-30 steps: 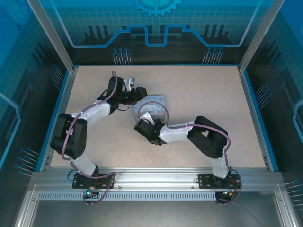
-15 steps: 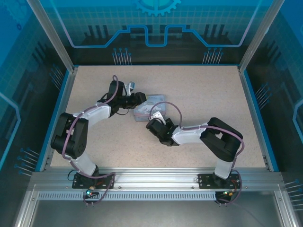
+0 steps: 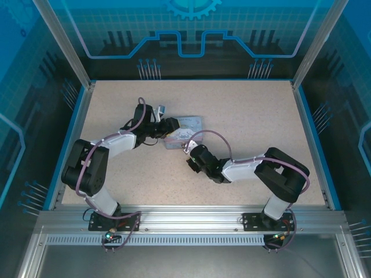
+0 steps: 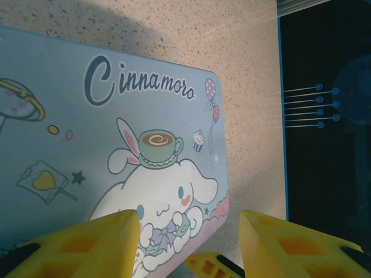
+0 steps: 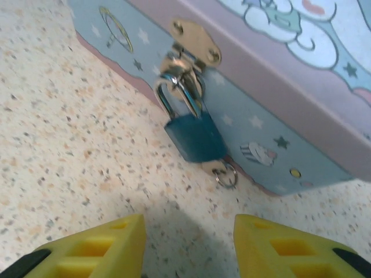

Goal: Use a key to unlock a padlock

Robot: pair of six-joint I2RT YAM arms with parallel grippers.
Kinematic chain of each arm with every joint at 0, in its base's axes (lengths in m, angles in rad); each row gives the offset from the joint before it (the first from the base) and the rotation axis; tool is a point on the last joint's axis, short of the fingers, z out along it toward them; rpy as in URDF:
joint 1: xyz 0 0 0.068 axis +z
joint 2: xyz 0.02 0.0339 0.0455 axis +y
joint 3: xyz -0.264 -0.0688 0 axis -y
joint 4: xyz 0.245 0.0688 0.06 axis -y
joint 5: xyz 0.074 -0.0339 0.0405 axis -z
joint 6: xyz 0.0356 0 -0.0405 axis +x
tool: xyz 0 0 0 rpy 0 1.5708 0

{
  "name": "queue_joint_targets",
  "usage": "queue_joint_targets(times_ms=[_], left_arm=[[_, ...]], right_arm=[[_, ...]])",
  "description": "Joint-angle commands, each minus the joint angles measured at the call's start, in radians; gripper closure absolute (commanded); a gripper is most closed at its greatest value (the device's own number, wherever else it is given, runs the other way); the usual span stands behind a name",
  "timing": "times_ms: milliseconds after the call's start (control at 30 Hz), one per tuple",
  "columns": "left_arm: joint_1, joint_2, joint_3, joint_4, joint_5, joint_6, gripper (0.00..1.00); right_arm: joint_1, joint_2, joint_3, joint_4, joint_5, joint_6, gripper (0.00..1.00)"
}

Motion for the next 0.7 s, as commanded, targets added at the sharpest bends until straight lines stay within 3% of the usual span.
queue_joint_targets(times_ms=[0,533,667], left_arm=[[-0.009,-0.029,-0.018,0.020,-0.007,-0.015,0.51],[-0.018,0.014,-0.023,0.058,0.004,-0.035,0.52],[-0.018,0.016,-0.025,0.059,0.003,-0.033,0.53]], right_arm=[[-0.028,0.003,-0.001,0.091,-0.095,-0.068,0.56],[-0.060,0.133,0.074,0.153,-0.112,-0.136,0.60],[-0.071,0.151,0.079,0.185,-0.193,-0.138,0.61]])
